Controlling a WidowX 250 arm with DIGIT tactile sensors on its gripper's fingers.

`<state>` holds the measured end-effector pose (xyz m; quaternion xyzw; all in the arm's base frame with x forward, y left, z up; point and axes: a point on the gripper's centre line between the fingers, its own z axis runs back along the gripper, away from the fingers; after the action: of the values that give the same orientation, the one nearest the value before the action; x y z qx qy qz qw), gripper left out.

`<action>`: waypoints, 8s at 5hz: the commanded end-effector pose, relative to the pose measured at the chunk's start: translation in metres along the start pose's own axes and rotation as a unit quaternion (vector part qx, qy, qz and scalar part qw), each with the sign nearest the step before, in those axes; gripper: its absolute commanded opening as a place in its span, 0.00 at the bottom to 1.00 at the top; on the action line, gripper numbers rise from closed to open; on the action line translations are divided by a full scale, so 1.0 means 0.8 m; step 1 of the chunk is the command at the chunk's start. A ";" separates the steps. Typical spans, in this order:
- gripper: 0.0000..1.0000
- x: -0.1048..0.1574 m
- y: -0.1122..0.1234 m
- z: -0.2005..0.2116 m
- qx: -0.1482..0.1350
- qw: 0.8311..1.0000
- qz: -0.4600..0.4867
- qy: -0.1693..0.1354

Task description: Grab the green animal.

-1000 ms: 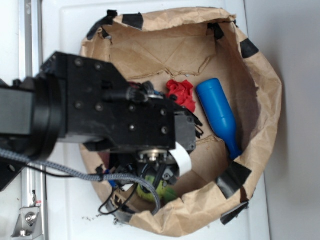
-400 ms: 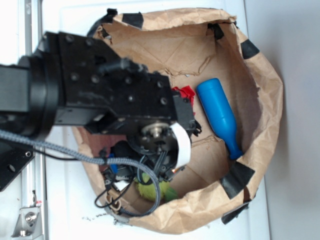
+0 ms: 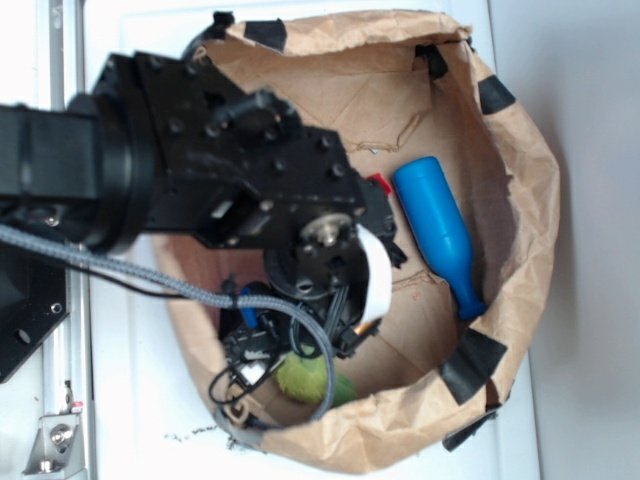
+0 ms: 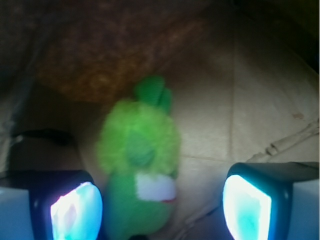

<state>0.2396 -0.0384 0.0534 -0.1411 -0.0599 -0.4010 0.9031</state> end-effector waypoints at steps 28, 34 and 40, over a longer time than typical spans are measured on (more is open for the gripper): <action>1.00 -0.049 -0.072 -0.021 0.090 0.979 0.181 -0.031; 1.00 -0.026 -0.015 0.073 0.107 0.951 0.280 -0.074; 1.00 0.025 0.011 0.027 0.100 0.975 0.191 -0.054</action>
<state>0.2637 -0.0328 0.0647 -0.0850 -0.0951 -0.1945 0.9726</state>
